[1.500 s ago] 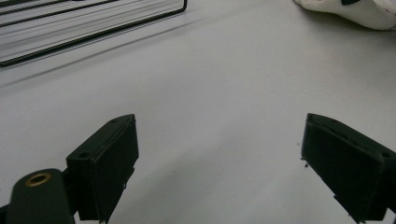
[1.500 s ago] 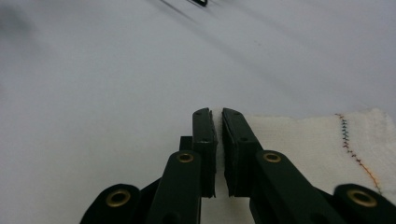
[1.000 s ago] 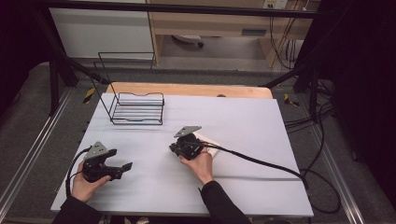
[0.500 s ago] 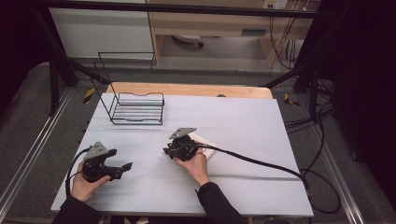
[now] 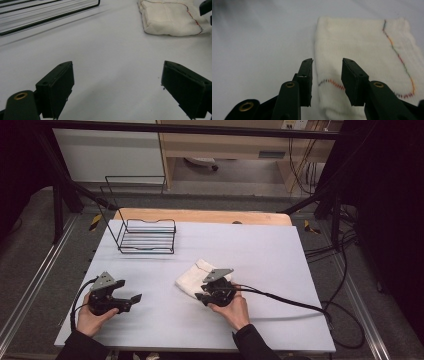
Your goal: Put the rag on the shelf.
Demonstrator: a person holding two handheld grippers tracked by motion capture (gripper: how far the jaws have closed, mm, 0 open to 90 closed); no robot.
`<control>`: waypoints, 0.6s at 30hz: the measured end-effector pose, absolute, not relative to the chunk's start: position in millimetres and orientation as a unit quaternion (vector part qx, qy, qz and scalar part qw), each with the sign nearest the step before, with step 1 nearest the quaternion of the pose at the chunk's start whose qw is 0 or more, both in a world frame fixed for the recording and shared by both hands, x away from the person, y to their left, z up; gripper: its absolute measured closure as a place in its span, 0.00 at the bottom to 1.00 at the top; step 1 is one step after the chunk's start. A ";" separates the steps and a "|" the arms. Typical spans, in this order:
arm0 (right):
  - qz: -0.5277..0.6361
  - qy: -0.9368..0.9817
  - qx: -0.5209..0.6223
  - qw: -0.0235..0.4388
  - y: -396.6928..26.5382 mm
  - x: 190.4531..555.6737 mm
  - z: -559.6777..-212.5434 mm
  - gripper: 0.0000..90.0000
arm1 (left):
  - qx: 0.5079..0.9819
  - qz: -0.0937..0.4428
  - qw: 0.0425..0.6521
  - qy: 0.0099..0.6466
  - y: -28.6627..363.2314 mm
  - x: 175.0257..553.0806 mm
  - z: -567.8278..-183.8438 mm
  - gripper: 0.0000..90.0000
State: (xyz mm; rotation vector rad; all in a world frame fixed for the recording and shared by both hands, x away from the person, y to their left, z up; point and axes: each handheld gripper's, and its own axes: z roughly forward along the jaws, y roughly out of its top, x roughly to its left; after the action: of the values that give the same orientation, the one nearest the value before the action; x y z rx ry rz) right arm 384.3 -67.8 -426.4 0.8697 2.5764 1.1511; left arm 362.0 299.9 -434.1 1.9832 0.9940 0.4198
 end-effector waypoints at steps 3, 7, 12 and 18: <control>0.385 0.869 0.299 0.091 -74.6 380.2 -430.8 0.71 | 0.795 0.167 0.426 0.397 299.5 362.1 -434.4 0.12; 0.381 0.869 0.303 0.096 -86.5 375.3 -442.1 0.81 | 0.795 0.167 0.426 0.397 298.9 361.9 -434.5 0.12; 0.385 0.867 0.303 0.094 -87.4 374.9 -443.2 0.93 | 0.796 0.167 0.426 0.396 298.7 361.8 -434.2 0.12; 0.397 0.864 0.298 0.082 -81.0 369.8 -437.0 0.95 | 0.794 0.165 0.427 0.399 298.5 362.1 -434.3 0.13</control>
State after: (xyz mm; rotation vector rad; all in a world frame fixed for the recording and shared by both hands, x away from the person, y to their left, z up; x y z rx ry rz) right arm 369.8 -81.0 -437.0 0.8911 2.5812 1.1868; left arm 362.1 298.5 -434.3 1.9846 0.9966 0.4128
